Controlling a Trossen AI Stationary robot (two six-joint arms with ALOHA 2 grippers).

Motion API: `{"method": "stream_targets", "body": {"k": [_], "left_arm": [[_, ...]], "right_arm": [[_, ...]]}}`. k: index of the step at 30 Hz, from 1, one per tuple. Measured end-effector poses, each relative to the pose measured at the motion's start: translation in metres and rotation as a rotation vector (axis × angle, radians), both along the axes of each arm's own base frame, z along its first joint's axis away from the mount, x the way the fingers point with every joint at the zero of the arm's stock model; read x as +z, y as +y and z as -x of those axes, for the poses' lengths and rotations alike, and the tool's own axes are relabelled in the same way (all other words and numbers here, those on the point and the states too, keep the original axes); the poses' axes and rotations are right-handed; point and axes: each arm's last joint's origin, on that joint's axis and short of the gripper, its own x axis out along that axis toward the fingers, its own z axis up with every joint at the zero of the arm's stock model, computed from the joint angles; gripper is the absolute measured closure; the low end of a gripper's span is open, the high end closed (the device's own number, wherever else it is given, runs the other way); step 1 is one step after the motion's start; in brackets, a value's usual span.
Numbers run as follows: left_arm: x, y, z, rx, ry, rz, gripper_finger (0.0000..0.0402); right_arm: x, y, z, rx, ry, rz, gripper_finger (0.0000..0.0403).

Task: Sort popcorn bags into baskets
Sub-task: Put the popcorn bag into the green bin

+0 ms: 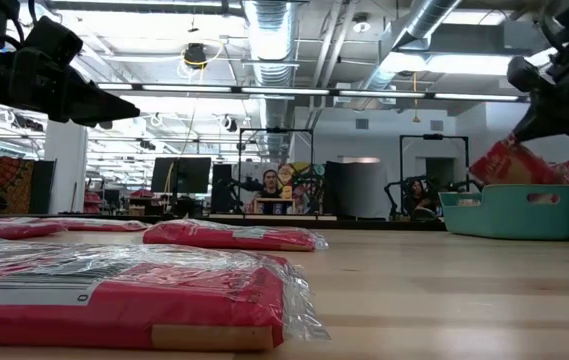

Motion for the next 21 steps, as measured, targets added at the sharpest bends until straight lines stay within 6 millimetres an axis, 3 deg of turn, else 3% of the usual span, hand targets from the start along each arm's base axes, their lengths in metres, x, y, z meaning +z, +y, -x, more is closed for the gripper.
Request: {"method": "stream_targets", "body": {"k": [12, 17, 21], "left_arm": [[0.0, 0.0, 0.0, 0.0, 0.0, 0.0, 0.0266], [0.0, 0.0, 0.0, 0.0, 0.0, 0.0, 0.0266], [0.0, 0.0, 0.0, 0.0, 0.0, 0.0, 0.0266]], "right_arm": [[-0.006, 0.0, 0.007, 0.009, 0.102, -0.012, 0.0399], [0.004, -0.001, -0.002, -0.006, 0.024, 0.075, 0.0399], [0.017, 0.001, -0.014, 0.078, -0.028, 0.135, 0.04]]}}
